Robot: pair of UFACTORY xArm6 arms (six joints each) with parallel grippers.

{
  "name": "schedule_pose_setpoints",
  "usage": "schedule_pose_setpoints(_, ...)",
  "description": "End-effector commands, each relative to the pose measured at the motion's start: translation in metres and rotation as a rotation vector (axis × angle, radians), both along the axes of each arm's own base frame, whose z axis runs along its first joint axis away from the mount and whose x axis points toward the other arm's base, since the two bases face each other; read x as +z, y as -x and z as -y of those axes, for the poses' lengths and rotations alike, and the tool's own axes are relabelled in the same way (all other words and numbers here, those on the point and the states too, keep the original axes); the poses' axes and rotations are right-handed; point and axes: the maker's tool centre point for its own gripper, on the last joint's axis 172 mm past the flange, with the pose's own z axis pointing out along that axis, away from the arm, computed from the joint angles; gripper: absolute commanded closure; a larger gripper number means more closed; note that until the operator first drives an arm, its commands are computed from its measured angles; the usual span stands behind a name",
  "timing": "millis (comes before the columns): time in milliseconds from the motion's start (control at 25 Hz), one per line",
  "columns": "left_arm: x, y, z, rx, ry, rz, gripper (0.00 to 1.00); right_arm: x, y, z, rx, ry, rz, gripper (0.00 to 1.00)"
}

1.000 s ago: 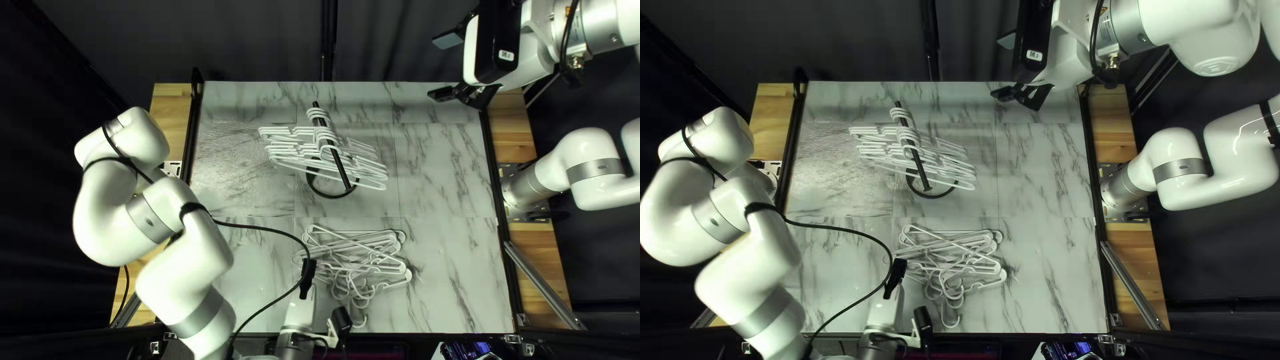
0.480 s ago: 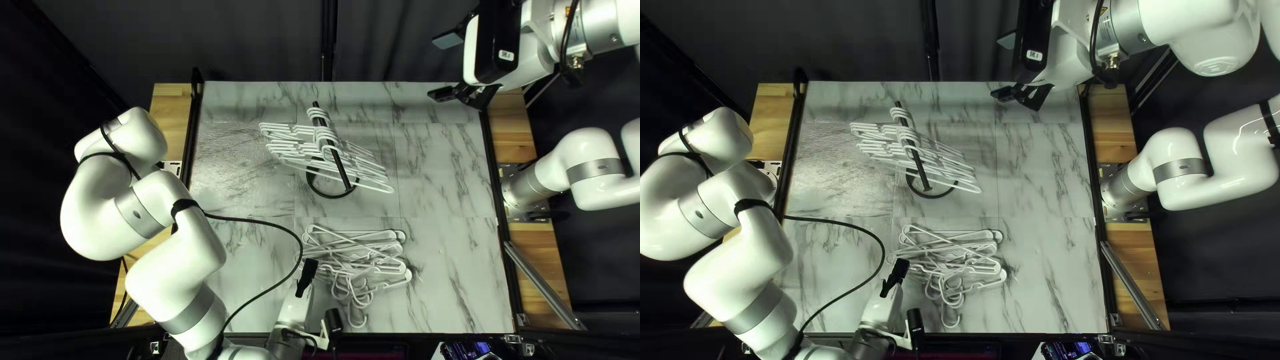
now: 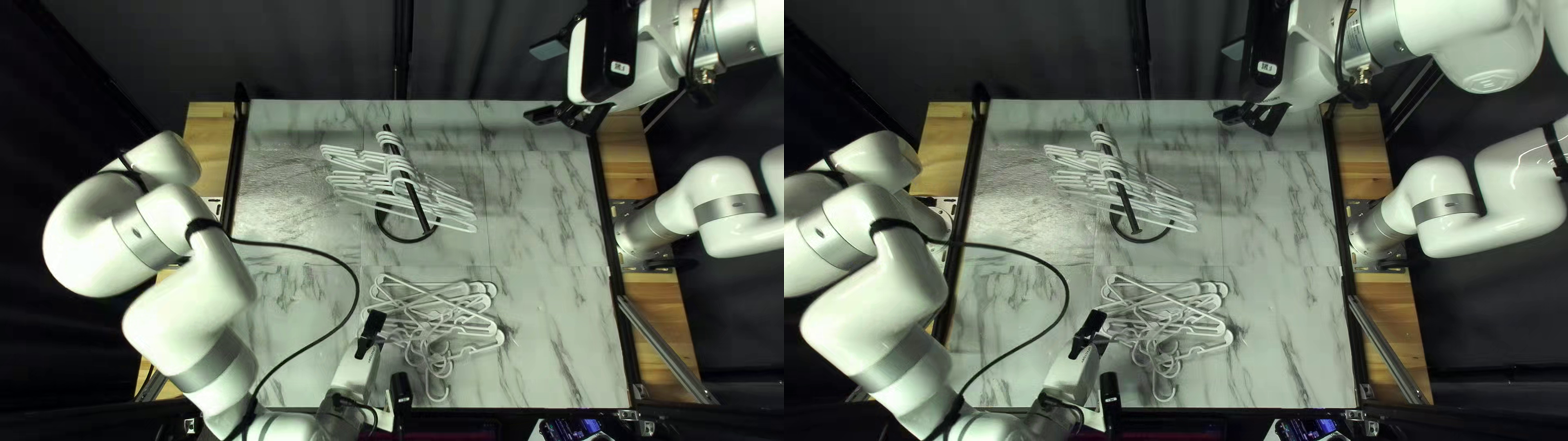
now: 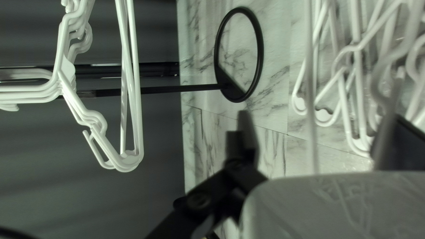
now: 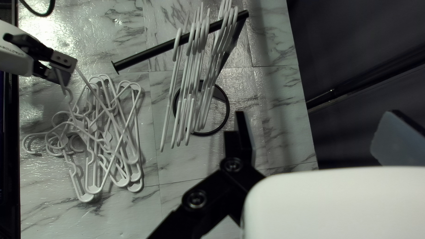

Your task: Remove hangers from rack and place onto table

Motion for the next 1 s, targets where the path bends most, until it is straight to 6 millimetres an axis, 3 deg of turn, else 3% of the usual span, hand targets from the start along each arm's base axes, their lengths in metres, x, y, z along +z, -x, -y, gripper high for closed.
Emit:
schedule_pose_setpoints(40, 0.006, -0.001, -0.001, -0.013, 0.113, 0.013, 0.0, 0.0, 0.0, 0.0, 0.0, 0.0, 0.0, 0.0)
schedule_pose_setpoints(440, -0.005, -0.015, -0.003, -0.042, 0.382, 0.114, 0.0, 0.0, 0.0, 0.0, 0.0, 0.0, 0.0, 0.0)
schedule_pose_setpoints(840, 0.001, -0.019, 0.014, -0.032, 0.566, 0.245, 0.0, 0.0, 0.0, 0.0, 0.0, 0.0, 0.0, 0.0)
schedule_pose_setpoints(1000, 0.015, -0.012, 0.024, -0.021, 0.609, 0.277, 0.0, 0.0, 0.0, 0.0, 0.0, 0.0, 0.0, 0.0)
